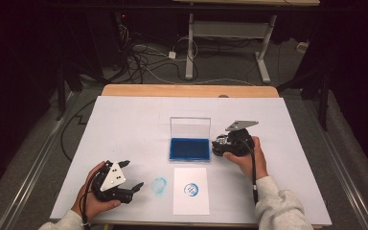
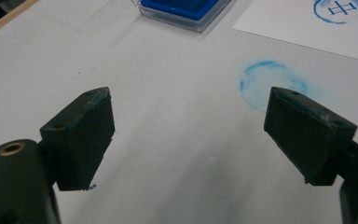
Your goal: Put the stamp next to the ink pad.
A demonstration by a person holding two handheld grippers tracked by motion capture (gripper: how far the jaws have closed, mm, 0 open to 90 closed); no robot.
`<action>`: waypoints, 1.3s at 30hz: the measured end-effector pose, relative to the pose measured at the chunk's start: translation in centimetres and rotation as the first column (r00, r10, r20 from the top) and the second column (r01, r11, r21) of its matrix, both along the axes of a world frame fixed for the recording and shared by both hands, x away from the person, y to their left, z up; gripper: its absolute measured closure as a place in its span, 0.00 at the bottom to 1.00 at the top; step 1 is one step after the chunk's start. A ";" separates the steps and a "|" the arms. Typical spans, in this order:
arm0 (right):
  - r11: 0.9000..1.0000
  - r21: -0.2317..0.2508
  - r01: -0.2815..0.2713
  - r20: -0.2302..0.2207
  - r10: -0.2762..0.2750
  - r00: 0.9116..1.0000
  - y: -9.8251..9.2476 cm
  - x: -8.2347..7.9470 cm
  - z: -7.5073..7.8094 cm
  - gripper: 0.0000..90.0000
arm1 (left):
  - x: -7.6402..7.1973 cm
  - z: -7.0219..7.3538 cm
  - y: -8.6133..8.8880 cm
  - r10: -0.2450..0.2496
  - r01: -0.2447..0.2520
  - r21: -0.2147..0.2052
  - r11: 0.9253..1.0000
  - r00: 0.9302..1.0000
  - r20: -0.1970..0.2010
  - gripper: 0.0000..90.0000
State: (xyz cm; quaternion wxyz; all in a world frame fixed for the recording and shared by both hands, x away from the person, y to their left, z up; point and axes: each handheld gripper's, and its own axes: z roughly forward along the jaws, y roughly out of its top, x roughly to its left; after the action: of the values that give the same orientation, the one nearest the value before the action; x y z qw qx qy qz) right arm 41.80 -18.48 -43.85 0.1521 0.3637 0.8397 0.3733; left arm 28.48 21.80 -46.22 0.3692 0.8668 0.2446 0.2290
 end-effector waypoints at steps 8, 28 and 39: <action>1.000 0.011 0.005 -0.025 -0.005 1.000 0.0 0.2 -0.5 0.63 | 0.0 -0.1 -0.1 -0.007 0.007 0.011 1.000 1.000 -0.010 0.17; 0.999 0.007 0.031 0.066 -0.032 0.997 0.0 -0.4 0.2 0.41 | 0.0 -0.1 -0.1 -0.007 0.007 0.011 1.000 1.000 -0.010 0.17; 0.999 0.022 0.037 0.170 -0.040 0.985 0.0 -1.2 2.2 0.31 | 0.0 -0.1 -0.1 -0.007 0.007 0.010 1.000 1.000 -0.011 0.17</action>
State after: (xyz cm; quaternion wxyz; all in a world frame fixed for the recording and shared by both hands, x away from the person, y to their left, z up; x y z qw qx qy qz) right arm 40.56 -18.53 -41.69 0.2273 0.3480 0.8130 0.4078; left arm 28.49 21.71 -46.28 0.3643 0.8707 0.2424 0.2244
